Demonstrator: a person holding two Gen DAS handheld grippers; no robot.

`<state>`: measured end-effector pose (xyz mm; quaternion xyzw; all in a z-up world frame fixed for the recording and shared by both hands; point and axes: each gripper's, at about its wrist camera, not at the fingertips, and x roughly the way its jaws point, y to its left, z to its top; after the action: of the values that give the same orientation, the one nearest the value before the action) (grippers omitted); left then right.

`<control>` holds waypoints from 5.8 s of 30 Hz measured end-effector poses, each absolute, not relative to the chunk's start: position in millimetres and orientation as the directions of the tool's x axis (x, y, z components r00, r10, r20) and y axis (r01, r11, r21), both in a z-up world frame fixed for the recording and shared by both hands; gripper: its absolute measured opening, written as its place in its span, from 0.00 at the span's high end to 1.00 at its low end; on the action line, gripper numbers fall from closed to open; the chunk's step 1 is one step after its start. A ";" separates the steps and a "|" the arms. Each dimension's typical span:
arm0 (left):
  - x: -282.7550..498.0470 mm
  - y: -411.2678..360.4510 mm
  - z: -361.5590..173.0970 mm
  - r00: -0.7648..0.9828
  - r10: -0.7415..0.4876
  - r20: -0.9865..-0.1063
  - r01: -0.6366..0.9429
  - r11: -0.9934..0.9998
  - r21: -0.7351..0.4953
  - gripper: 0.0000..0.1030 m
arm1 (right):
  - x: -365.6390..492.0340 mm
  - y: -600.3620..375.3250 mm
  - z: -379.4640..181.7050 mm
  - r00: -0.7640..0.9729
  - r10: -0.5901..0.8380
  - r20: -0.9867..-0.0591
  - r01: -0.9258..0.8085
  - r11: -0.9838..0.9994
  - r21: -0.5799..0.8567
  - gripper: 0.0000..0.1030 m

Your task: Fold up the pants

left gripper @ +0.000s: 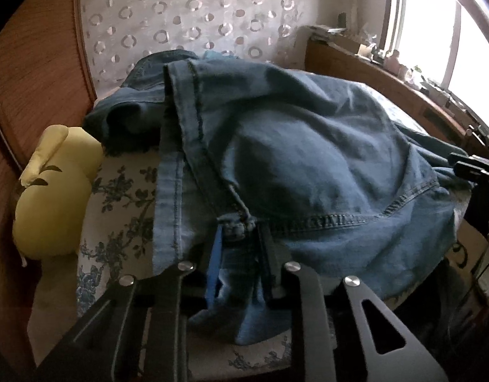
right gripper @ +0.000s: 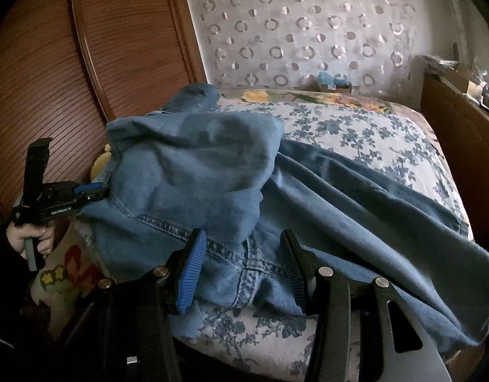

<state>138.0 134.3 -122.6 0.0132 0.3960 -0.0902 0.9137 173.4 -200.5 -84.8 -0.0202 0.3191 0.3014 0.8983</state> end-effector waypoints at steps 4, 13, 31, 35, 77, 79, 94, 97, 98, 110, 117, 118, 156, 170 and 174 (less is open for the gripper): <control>125.5 129.2 -107.1 0.708 -0.150 -0.690 0.192 0.981 -0.016 0.81 | 175.0 -205.4 -88.4 0.613 0.532 -0.584 -0.548 0.819 0.172 0.51; 94.2 161.9 -57.6 0.765 -0.154 -0.625 0.160 0.986 -0.048 0.80 | 173.2 -217.1 -93.5 0.614 0.538 -0.577 -0.539 0.820 0.191 0.51; 106.2 109.4 -61.3 0.752 -0.175 -0.635 0.196 0.980 -0.038 0.20 | 178.9 -209.6 -103.4 0.594 0.533 -0.603 -0.547 0.817 0.183 0.51; 121.6 78.2 -77.6 0.719 -0.222 -0.659 0.254 0.966 -0.048 0.20 | 176.7 -211.2 -106.2 0.591 0.527 -0.611 -0.544 0.820 0.180 0.51; 105.2 -57.4 -82.9 0.632 -0.312 -0.710 0.389 0.920 -0.059 0.22 | 119.5 -391.0 -81.9 0.824 0.232 -0.517 -0.207 0.972 0.106 0.51; 108.4 -64.7 -77.2 0.634 -0.313 -0.707 0.389 0.919 -0.059 0.22 | 118.8 -396.8 -84.4 0.828 0.215 -0.518 -0.187 0.976 0.107 0.51; 114.6 -88.6 -61.5 0.669 -0.293 -0.683 0.369 0.929 -0.038 0.22 | 137.1 -403.3 -96.2 0.804 0.183 -0.566 -0.131 0.983 0.132 0.51; 115.5 -90.9 -63.8 0.663 -0.296 -0.688 0.372 0.927 -0.041 0.22 | 140.6 -404.3 -96.9 0.797 0.179 -0.577 -0.125 0.983 0.132 0.51; 115.2 -91.3 -64.5 0.659 -0.300 -0.690 0.375 0.926 -0.044 0.22 | 141.4 -404.6 -97.9 0.795 0.179 -0.579 -0.124 0.983 0.133 0.51; 103.1 -100.1 -68.0 0.619 -0.343 -0.706 0.434 0.899 -0.057 0.22 | 156.6 -405.7 -108.9 0.757 0.184 -0.627 -0.123 0.982 0.141 0.51; 99.3 -98.2 -68.4 0.617 -0.347 -0.706 0.437 0.898 -0.059 0.22 | 167.2 -423.2 -111.4 0.767 0.159 -0.621 -0.065 0.983 0.170 0.51; 99.6 -96.8 -68.7 0.610 -0.357 -0.707 0.439 0.896 -0.073 0.22 | 169.0 -426.1 -113.6 0.766 0.164 -0.622 -0.063 0.981 0.181 0.51; 81.3 69.3 -31.0 0.765 -0.144 -0.628 0.118 0.989 -0.084 0.22 | 180.6 -147.9 74.9 0.557 0.764 -0.325 -0.792 0.606 0.070 0.89; 85.2 102.0 -58.2 0.750 -0.131 -0.649 0.076 0.991 -0.112 0.22 | 195.6 -107.2 39.9 0.557 0.664 -0.500 -0.748 0.662 0.045 0.57; 91.8 102.8 -65.4 0.741 -0.141 -0.657 0.089 0.990 -0.112 0.22 | 184.6 -122.6 39.0 0.591 0.625 -0.510 -0.705 0.707 0.048 0.55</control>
<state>91.8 102.8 -65.4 -0.0366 0.3549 -0.0616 0.9322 184.6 -122.6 39.0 -0.0798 0.2536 0.3743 0.8884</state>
